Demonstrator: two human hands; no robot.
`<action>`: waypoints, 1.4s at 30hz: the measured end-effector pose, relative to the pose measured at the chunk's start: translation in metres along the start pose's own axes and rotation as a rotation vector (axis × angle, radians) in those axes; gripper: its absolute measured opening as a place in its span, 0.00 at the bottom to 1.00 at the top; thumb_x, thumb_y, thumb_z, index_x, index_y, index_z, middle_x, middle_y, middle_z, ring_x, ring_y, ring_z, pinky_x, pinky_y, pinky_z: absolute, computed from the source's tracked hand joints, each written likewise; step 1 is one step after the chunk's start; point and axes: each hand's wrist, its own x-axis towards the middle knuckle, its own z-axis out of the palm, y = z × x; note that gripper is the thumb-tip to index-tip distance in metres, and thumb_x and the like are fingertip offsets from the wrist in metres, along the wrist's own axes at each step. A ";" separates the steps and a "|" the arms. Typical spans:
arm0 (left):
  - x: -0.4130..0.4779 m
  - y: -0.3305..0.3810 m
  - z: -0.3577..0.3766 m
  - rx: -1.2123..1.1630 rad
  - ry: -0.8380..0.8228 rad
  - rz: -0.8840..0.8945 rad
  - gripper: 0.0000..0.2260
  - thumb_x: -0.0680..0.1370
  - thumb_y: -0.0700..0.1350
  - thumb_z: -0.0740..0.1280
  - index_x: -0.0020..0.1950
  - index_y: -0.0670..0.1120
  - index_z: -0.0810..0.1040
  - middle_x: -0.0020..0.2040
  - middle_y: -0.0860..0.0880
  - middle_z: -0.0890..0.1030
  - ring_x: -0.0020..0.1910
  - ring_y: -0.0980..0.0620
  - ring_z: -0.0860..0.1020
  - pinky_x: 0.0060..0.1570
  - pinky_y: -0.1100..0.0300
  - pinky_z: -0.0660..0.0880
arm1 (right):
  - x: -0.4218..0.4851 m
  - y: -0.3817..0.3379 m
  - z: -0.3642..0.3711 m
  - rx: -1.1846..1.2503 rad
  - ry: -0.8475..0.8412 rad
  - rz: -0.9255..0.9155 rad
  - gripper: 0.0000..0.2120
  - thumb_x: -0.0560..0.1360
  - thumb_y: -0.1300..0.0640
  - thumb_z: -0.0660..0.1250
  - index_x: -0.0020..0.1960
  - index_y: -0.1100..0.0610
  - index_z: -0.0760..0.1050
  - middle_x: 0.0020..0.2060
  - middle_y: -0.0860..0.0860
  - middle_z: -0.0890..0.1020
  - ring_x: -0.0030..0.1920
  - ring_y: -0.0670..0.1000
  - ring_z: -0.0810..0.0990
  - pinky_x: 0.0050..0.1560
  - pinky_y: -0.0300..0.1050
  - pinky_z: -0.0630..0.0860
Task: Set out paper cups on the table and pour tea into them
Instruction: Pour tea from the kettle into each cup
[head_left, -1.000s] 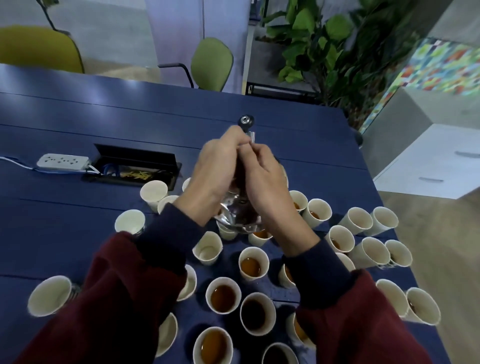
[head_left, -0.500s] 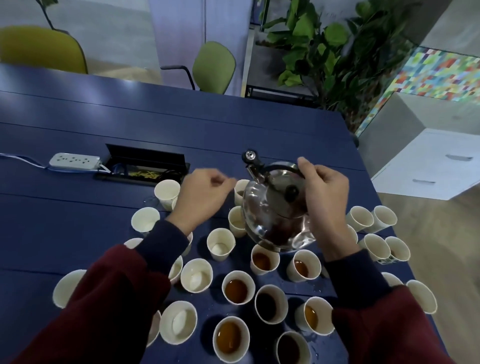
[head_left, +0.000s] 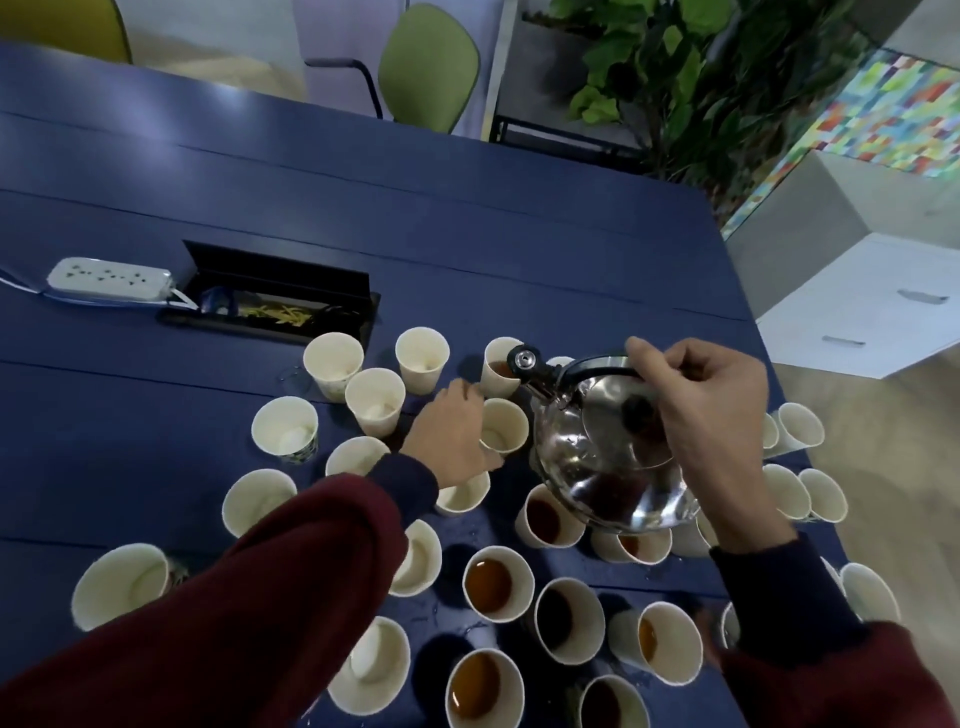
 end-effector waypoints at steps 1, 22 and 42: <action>0.004 0.001 0.005 0.035 -0.013 0.002 0.32 0.67 0.57 0.76 0.62 0.43 0.69 0.60 0.43 0.72 0.59 0.42 0.73 0.56 0.47 0.74 | 0.001 0.000 0.001 -0.018 -0.004 -0.006 0.22 0.74 0.50 0.75 0.30 0.62 0.73 0.27 0.61 0.73 0.29 0.49 0.69 0.36 0.46 0.69; 0.017 -0.003 0.017 -0.160 0.138 0.002 0.25 0.66 0.52 0.75 0.59 0.48 0.70 0.55 0.49 0.76 0.53 0.45 0.76 0.50 0.46 0.75 | 0.011 -0.002 0.011 -0.309 -0.107 0.011 0.19 0.72 0.47 0.75 0.28 0.55 0.75 0.23 0.47 0.77 0.27 0.46 0.72 0.34 0.43 0.70; 0.016 -0.006 0.019 -0.157 0.130 -0.014 0.25 0.68 0.54 0.75 0.60 0.51 0.68 0.55 0.50 0.78 0.51 0.47 0.78 0.44 0.55 0.71 | 0.011 -0.004 0.009 -0.352 -0.094 -0.037 0.19 0.73 0.46 0.74 0.28 0.54 0.75 0.22 0.50 0.76 0.29 0.54 0.76 0.35 0.46 0.73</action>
